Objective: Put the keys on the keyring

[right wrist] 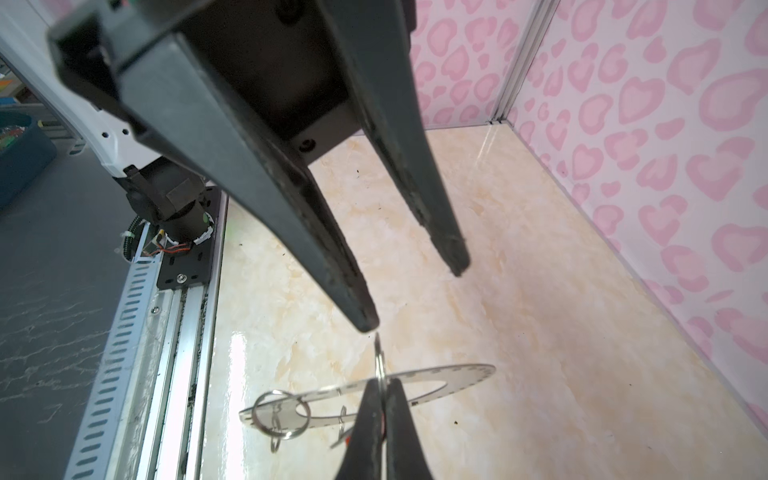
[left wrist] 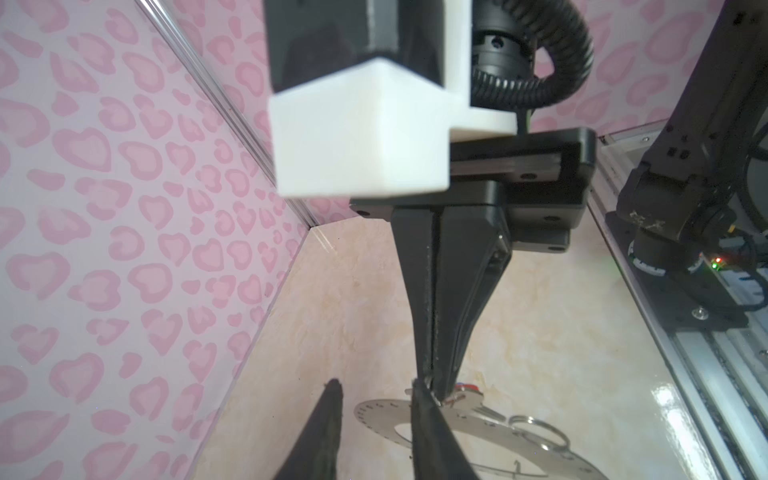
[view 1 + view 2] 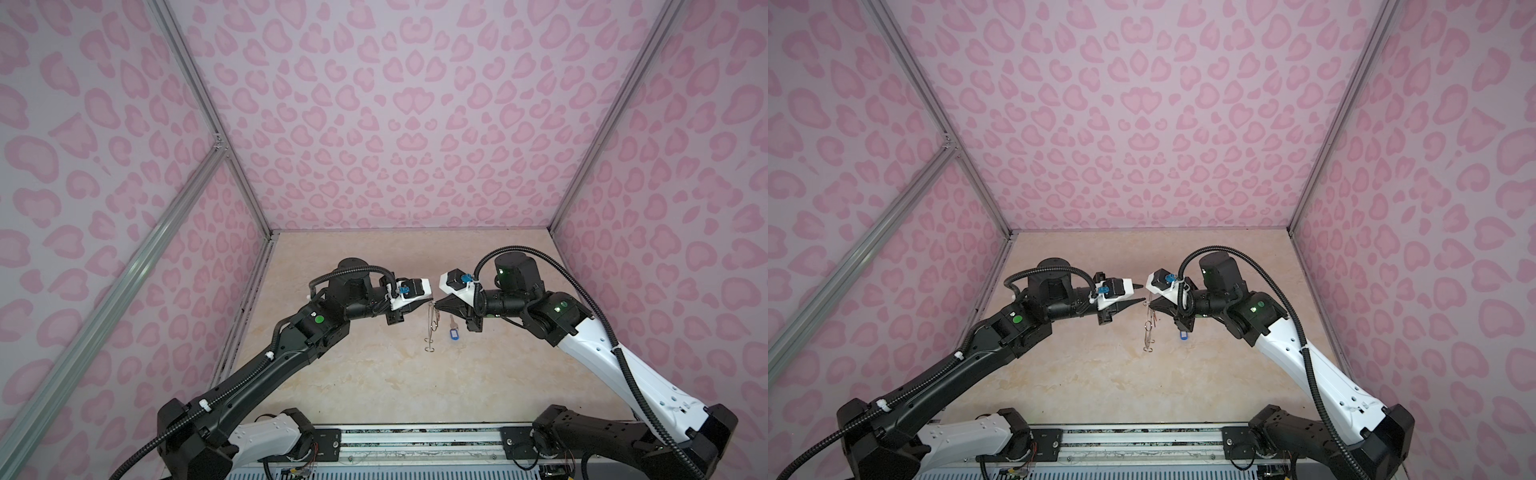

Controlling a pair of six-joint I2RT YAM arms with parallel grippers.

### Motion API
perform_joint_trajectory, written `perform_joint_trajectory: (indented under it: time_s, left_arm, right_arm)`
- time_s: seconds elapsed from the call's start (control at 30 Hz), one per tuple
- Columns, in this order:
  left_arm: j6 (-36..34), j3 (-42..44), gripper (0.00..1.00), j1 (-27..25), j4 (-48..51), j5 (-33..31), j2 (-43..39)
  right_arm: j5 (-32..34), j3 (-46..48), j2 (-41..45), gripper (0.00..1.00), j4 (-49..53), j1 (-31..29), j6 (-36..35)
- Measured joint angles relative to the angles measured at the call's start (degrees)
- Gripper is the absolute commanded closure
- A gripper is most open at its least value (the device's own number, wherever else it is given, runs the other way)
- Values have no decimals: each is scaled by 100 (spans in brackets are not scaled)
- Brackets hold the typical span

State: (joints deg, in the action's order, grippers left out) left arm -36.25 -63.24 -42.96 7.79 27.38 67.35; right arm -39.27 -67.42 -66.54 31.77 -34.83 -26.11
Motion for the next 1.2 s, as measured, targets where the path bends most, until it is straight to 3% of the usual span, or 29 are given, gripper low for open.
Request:
perform_joint_trajectory:
  time_s: [0.2, 0.4, 0.8, 1.07, 1.1, 1.2]
  left_arm:
    - [-793, -221, 72, -621, 691, -804, 111]
    - [-1036, -232, 77, -776, 990, -1364, 107]
    - [-1222, -254, 83, -890, 1211, -1633, 179]
    - [-1209, -264, 97, -892, 1311, -1659, 197]
    - [-1174, -264, 97, -892, 1316, -1646, 197]
    - [-1139, -260, 97, -876, 1329, -1617, 195]
  right_arm:
    - [236, -225, -118, 100, 476, -188, -48]
    - [413, -254, -127, 100, 686, -269, -72]
    - [562, -229, -131, 100, 708, -378, -155]
    - [837, -199, -87, 100, 660, -533, -321]
    - [903, -181, -76, 98, 632, -560, -343]
    - [1067, -129, -35, 79, 529, -616, -339]
